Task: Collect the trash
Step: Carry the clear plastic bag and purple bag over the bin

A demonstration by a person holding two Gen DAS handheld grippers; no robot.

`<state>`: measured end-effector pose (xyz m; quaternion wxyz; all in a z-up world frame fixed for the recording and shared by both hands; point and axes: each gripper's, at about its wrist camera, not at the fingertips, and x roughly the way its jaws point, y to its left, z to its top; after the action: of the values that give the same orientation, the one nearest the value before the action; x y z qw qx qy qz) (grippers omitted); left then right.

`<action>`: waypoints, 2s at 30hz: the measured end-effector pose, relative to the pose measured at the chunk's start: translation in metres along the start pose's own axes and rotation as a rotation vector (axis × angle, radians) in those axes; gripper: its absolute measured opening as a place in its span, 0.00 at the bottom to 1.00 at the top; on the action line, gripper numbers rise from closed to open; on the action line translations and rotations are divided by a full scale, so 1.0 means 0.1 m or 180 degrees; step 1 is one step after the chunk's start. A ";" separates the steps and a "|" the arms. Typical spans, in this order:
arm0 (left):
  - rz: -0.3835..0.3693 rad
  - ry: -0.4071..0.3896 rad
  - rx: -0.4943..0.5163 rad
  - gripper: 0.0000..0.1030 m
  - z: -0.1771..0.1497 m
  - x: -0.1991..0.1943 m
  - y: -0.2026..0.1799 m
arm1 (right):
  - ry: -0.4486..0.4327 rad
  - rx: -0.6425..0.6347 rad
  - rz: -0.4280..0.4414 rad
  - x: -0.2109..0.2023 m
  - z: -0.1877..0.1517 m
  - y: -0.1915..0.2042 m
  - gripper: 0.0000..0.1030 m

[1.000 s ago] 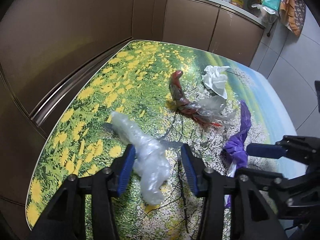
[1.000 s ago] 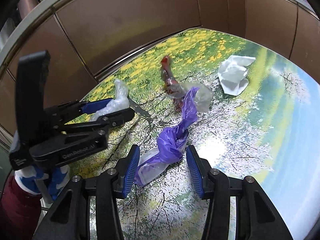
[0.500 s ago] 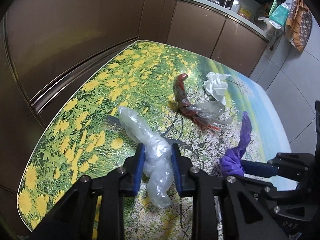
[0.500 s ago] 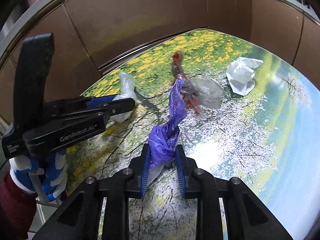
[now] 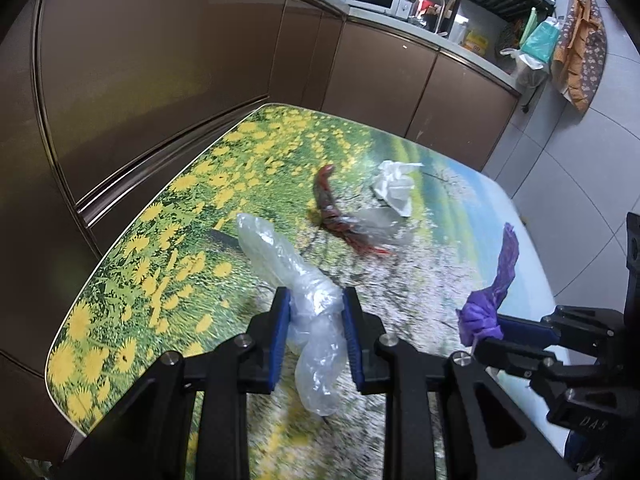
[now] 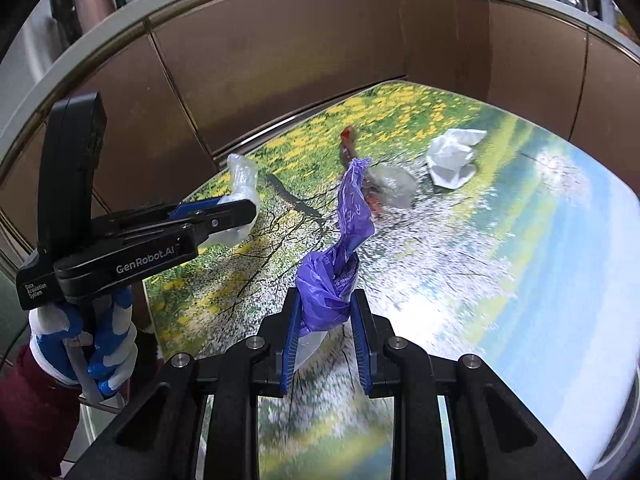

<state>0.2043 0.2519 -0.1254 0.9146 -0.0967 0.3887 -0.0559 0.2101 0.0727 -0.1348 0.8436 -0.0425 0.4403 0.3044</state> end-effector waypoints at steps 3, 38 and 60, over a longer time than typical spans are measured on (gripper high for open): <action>-0.0052 -0.0049 0.0022 0.24 -0.02 -0.12 -0.12 | -0.0091 0.0028 -0.0017 -0.18 -0.05 -0.04 0.24; -0.1091 0.0234 0.1308 0.24 -0.32 -0.03 -3.15 | -0.1053 0.1361 -0.0989 -2.14 -1.30 -1.97 0.24; -0.1359 0.1077 0.1588 0.25 -0.35 1.82 -5.23 | -0.0665 0.2103 -0.1925 -1.94 -1.93 -3.86 0.25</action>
<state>0.2906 -0.2948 -0.1609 0.8006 0.0610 0.4798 -0.3537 0.2014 -0.3981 -0.1784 0.9028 0.1332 0.3941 -0.1095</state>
